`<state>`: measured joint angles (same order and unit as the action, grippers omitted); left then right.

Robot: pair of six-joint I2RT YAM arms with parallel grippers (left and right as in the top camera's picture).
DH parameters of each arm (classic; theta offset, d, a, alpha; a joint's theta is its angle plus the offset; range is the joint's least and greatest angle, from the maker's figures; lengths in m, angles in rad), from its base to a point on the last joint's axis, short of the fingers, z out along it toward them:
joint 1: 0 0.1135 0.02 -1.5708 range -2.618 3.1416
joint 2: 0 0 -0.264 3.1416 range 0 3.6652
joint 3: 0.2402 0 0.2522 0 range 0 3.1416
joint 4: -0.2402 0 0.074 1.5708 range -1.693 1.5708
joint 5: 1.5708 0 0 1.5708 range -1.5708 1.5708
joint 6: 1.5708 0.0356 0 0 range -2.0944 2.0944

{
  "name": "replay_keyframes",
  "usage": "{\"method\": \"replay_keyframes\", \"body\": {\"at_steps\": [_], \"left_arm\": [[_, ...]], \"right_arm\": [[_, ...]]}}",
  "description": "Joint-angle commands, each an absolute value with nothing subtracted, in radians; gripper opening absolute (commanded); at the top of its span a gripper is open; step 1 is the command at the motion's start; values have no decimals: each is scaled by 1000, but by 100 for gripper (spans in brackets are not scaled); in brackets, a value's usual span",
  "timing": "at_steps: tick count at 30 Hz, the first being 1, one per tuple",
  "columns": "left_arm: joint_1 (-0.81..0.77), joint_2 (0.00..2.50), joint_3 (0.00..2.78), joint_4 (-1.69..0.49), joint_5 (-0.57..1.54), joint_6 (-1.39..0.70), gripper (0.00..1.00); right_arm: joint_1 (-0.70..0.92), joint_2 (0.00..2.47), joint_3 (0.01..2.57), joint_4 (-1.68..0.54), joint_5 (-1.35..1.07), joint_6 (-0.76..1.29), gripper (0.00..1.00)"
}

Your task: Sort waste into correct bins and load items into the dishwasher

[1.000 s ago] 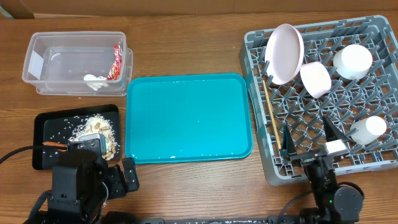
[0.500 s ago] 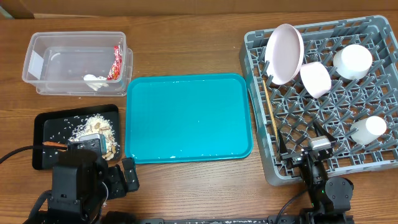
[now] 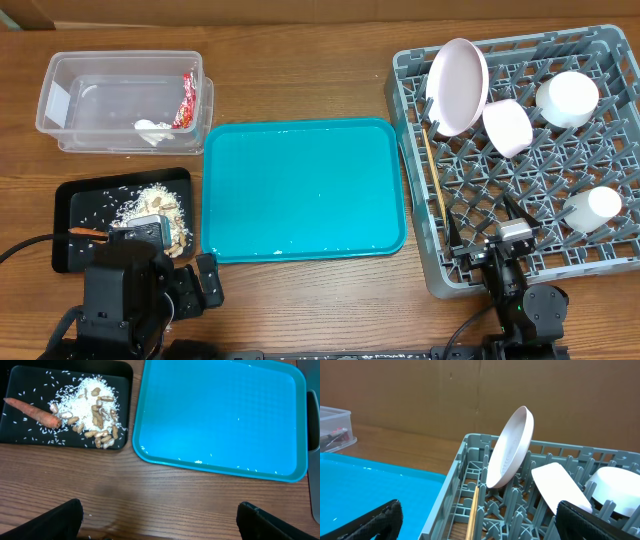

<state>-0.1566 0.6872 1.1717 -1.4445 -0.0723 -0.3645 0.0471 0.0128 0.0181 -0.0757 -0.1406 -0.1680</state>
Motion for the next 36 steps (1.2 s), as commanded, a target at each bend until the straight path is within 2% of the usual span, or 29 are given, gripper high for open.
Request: {"method": "replay_keyframes", "body": {"at_steps": [1, 13, 16, 21, 26, 36], "left_arm": [[-157, 686, 1171, -1443, -85, -374, 100], [-155, 682, 1171, -1444, -86, -373, 100], [-120, 670, 1153, -1383, -127, -364, 100], [-84, 595, 980, -1066, -175, -214, 100], [-33, 438, 671, -760, -172, -179, 100], [93, 74, 159, -216, -15, -139, 100]], "right_arm": [[44, 3, 8, -70, -134, -160, 100], [44, 3, 8, -70, -134, -160, 100], [44, 3, 8, -70, -134, -160, 100], [44, 3, 8, -70, -134, -160, 100], [44, 3, 8, -70, -134, -160, 100], [44, 3, 8, -70, -134, -160, 100]]}}
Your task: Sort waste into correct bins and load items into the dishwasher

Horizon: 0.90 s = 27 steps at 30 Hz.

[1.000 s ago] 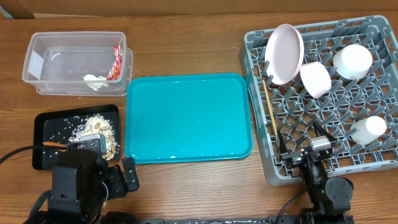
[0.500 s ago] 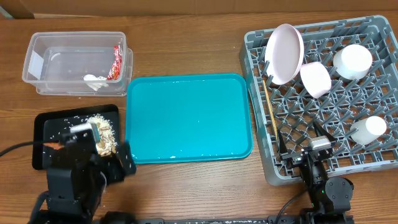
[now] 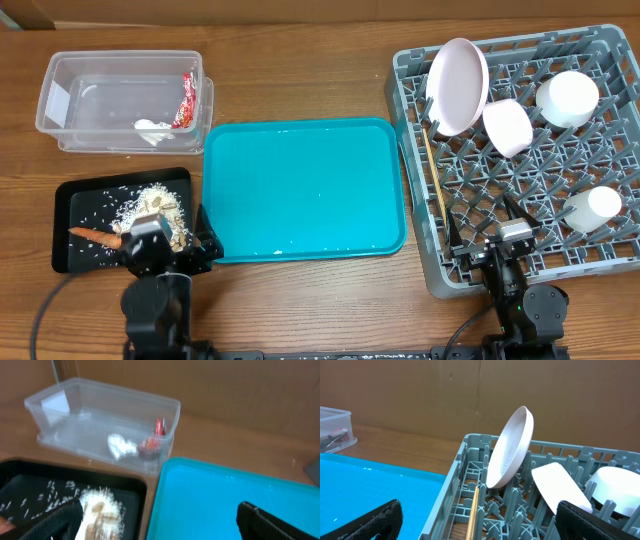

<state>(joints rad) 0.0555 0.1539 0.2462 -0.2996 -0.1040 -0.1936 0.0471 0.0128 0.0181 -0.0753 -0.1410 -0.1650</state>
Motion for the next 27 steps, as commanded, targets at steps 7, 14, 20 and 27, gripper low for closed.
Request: {"method": "replay_keyframes", "body": {"at_steps": [7, 14, 20, 27], "left_arm": [[131, 3, 6, 56, 43, -55, 100], [131, 4, 5, -73, 51, -119, 100], [131, 6, 5, -74, 49, -120, 100], [131, 6, 5, -75, 49, -120, 100]], "right_arm": [[44, 3, 8, -70, -134, -160, 100], [44, 3, 8, -70, -134, -160, 100], [44, 3, 8, -70, -134, -160, 100], [44, 3, 8, -70, -134, -160, 100]]}}
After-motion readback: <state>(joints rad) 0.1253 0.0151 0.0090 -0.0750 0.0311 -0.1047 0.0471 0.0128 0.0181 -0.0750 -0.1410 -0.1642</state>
